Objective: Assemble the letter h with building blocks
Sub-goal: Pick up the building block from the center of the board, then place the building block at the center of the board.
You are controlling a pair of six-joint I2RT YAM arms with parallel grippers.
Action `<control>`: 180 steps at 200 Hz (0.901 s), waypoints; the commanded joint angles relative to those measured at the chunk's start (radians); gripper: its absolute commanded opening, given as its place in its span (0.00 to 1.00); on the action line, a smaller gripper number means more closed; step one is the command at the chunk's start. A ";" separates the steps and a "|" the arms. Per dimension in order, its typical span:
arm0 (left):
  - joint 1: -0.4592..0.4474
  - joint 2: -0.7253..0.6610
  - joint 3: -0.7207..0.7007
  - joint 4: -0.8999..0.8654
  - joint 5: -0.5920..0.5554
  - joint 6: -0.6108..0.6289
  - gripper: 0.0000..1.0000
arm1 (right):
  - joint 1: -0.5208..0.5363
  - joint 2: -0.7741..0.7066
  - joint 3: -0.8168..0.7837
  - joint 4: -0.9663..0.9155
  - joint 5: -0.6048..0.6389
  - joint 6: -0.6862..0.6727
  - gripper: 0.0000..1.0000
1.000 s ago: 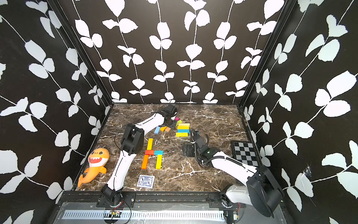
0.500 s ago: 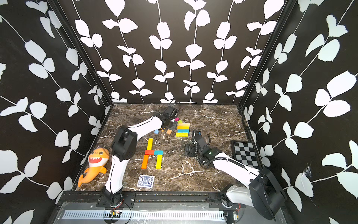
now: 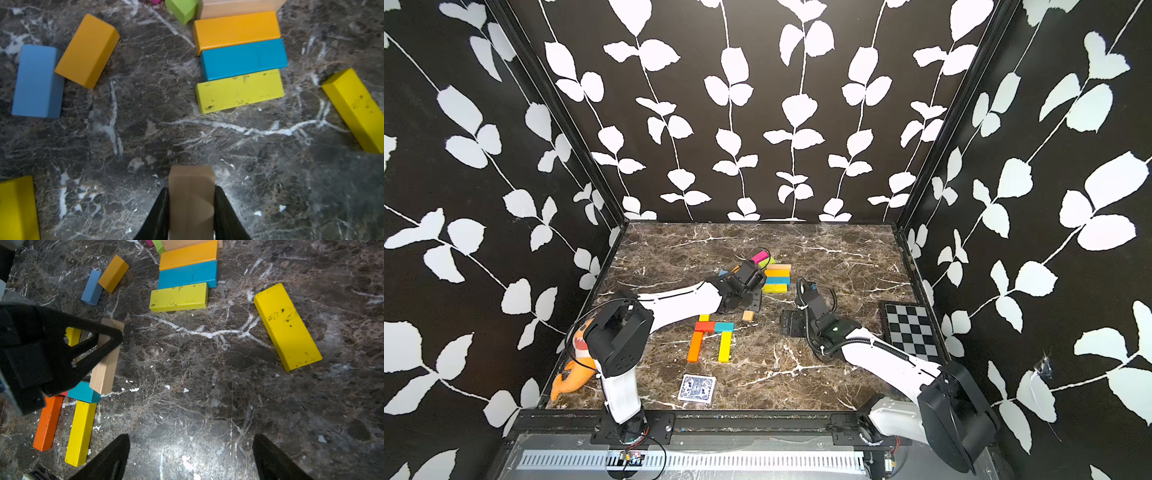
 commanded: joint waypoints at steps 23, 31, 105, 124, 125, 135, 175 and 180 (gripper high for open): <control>0.000 0.023 0.027 -0.003 -0.088 -0.052 0.27 | -0.007 -0.024 -0.022 0.019 0.008 0.016 0.92; -0.001 0.037 0.047 -0.025 -0.106 -0.058 0.27 | -0.008 -0.026 -0.023 0.015 0.008 0.017 0.92; 0.000 0.107 0.098 -0.065 -0.136 -0.060 0.25 | -0.017 -0.065 -0.048 0.011 0.020 0.014 0.92; -0.001 0.112 0.096 -0.064 -0.142 -0.064 0.25 | -0.022 -0.071 -0.053 0.009 0.020 0.012 0.92; 0.000 0.112 0.096 -0.064 -0.142 -0.064 0.25 | -0.022 -0.071 -0.054 0.009 0.021 0.013 0.92; 0.000 0.116 0.102 -0.069 -0.148 -0.067 0.25 | -0.023 -0.073 -0.056 0.010 0.019 0.013 0.92; 0.001 0.133 0.120 -0.081 -0.161 -0.065 0.28 | -0.030 -0.078 -0.062 0.010 0.017 0.013 0.92; 0.000 0.135 0.120 -0.080 -0.158 -0.063 0.30 | -0.032 -0.078 -0.063 0.010 0.017 0.013 0.92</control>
